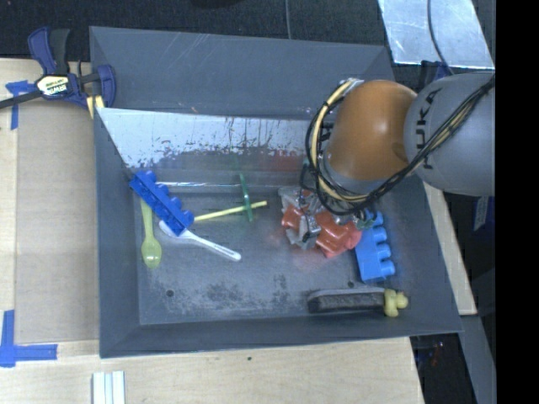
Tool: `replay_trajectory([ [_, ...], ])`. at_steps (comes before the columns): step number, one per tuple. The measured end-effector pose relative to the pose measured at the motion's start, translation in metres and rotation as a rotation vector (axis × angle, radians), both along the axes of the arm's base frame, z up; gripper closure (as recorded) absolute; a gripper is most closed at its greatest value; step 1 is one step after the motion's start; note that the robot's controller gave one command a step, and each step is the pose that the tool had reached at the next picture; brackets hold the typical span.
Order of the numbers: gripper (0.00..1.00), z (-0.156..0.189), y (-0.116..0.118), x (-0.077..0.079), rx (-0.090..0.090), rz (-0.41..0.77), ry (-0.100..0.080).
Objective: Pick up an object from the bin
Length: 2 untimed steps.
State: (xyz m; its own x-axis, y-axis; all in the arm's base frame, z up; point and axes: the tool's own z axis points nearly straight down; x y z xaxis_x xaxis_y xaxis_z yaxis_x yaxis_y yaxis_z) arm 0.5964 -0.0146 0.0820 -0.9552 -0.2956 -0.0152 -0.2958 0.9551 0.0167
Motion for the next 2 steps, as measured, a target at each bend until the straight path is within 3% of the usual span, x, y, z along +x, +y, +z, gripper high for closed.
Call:
replay_trajectory([
  [1, 1.0, 0.055, -0.009, -0.005, -0.007, 0.02, -0.004],
  [2, 1.0, 0.132, 0.018, -0.014, -0.004, 0.035, -0.006],
])
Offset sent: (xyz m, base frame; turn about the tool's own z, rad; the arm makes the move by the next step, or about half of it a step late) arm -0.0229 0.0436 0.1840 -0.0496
